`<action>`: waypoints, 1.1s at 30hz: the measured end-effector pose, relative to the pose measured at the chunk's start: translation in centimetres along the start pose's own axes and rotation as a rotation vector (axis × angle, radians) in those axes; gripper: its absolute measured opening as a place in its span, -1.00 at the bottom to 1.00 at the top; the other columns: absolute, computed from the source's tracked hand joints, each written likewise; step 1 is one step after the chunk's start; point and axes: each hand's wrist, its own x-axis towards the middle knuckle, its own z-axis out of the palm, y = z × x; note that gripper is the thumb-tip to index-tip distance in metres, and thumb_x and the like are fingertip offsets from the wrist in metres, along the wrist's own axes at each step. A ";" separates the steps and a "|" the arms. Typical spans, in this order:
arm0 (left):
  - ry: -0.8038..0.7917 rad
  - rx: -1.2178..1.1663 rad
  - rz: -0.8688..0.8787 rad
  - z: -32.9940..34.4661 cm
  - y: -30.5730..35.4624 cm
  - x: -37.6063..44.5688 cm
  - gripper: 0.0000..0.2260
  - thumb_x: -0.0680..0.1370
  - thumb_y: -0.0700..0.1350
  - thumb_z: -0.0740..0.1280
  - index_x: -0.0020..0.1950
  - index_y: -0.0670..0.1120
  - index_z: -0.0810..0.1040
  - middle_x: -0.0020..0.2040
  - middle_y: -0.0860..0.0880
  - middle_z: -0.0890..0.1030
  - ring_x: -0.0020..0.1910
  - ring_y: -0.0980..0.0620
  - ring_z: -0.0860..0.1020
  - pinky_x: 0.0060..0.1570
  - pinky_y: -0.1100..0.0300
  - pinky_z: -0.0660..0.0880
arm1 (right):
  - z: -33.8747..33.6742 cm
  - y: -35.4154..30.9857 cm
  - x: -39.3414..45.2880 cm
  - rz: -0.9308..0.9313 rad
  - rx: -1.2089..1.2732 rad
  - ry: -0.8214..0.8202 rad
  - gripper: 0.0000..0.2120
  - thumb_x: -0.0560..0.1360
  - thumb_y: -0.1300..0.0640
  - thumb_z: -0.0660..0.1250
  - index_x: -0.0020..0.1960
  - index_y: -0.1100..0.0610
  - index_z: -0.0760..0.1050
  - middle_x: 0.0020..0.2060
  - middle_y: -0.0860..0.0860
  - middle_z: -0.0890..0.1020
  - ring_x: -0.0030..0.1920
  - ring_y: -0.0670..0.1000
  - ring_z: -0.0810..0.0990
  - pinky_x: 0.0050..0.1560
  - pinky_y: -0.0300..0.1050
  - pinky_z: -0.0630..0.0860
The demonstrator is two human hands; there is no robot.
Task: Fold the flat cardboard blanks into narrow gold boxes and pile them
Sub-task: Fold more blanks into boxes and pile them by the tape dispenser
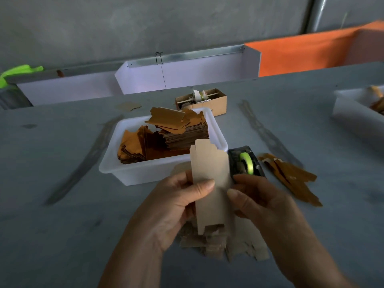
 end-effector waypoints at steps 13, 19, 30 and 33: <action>0.204 0.254 0.050 2.6 -0.8 -0.3 -0.76 0.40 -0.09 0.49 0.05 0.00 0.61 -0.08 0.01 0.70 0.01 0.01 0.62 0.11 0.01 0.52 | 0.0 0.5 -0.5 0.043 0.118 -0.006 -0.87 0.29 0.14 0.44 -0.16 0.08 0.63 -0.27 0.12 0.66 -0.14 0.20 0.62 -0.10 0.10 0.57; 0.268 0.256 0.061 3.2 -1.5 0.0 -0.86 0.43 -0.05 0.48 -0.04 0.02 0.64 -0.16 0.05 0.71 -0.08 0.01 0.65 0.05 -0.03 0.56 | 0.7 0.5 -1.2 -0.255 -0.363 0.231 -0.85 0.34 0.02 0.42 -0.16 -0.13 0.47 -0.34 -0.16 0.57 -0.27 -0.20 0.52 -0.41 -0.35 0.42; 0.107 0.269 0.027 2.7 -1.5 -0.1 -0.79 0.45 0.16 0.35 -0.14 0.06 0.67 -0.19 -0.04 0.70 -0.12 -0.07 0.66 -0.04 -0.03 0.59 | 2.1 1.0 -1.5 -0.370 -0.371 0.099 -0.86 0.43 -0.05 0.28 -0.01 -0.15 0.43 -0.28 -0.16 0.61 -0.23 -0.24 0.60 -0.26 -0.41 0.51; 0.036 0.295 0.046 2.4 -1.4 -0.2 -0.77 0.51 0.12 0.36 -0.04 0.00 0.68 -0.09 -0.06 0.70 -0.03 -0.07 0.66 0.10 -0.13 0.55 | 1.8 1.2 -1.5 -0.335 -0.383 0.071 -0.78 0.47 0.14 0.33 0.03 -0.15 0.47 -0.25 -0.14 0.63 -0.25 -0.22 0.62 -0.25 -0.38 0.54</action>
